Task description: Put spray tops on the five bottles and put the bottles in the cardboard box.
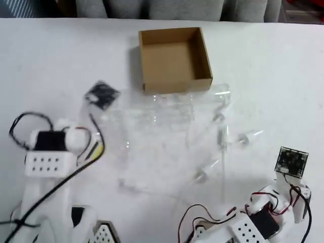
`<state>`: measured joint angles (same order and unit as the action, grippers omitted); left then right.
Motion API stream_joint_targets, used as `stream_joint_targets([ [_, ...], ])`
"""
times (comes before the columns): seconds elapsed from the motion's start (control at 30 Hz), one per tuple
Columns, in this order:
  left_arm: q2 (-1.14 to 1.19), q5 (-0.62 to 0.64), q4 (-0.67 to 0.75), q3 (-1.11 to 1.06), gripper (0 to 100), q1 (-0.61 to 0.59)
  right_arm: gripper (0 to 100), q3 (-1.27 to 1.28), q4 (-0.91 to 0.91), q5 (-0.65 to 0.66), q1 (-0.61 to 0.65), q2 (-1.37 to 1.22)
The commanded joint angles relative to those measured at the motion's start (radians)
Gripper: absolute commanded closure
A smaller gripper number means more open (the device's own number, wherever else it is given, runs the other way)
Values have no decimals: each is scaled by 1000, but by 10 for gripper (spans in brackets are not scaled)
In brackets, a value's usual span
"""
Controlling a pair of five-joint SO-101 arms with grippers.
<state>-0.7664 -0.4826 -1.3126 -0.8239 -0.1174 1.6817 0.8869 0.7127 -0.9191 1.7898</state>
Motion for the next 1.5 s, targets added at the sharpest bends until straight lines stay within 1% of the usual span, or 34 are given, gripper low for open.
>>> stream_joint_targets([
  [0.0, -74, 242, 204, -135, 977, -120, 974, 8, 54, 11, 44, 4],
  [0.1, -74, 342, 287, -216, 977, -127, 974, 8, 136, 11, 84, 4],
  [0.17, -74, 371, 313, -239, 977, -125, 974, 8, 208, 11, 124, 4],
  [0.23, -73, 376, 321, -241, 976, -125, 974, 8, 294, 11, 182, 4],
  [0.27, -64, 379, 322, -239, 976, -125, 974, 6, 309, 11, 205, 5],
  [0.37, 5, 377, 336, -229, 976, -125, 974, 3, 315, 11, 223, 5],
  [0.47, 137, 376, 338, -178, 976, -125, 974, 8, 314, 9, 255, 5],
  [0.6, 323, 374, 338, -77, 972, -125, 975, 8, 312, 9, 254, 4],
  [0.67, 409, 374, 338, -34, 936, -127, 975, 8, 312, 9, 254, 2],
  [0.83, 572, 381, 336, 37, 766, -130, 975, 8, 312, 9, 254, 1],
  [0.9, 615, 376, 330, 61, 740, -131, 975, 8, 312, 9, 254, -1],
  [1.0, 639, 374, 325, 91, 740, -133, 975, 8, 312, 9, 254, -1],
  [1.1, 639, 374, 287, 121, 736, -130, 975, 8, 312, 9, 254, -2],
  [1.2, 639, 370, 213, 178, 735, -127, 975, 8, 312, 9, 254, -2],
  [1.3, 644, 305, 129, 236, 683, -127, 975, 8, 312, 9, 254, -2],
  [1.4, 647, 319, 81, 267, 641, -130, 975, 8, 312, 9, 254, -2],
  [1.47, 641, 318, 72, 282, 645, -133, 975, 8, 312, 9, 254, -2],
])
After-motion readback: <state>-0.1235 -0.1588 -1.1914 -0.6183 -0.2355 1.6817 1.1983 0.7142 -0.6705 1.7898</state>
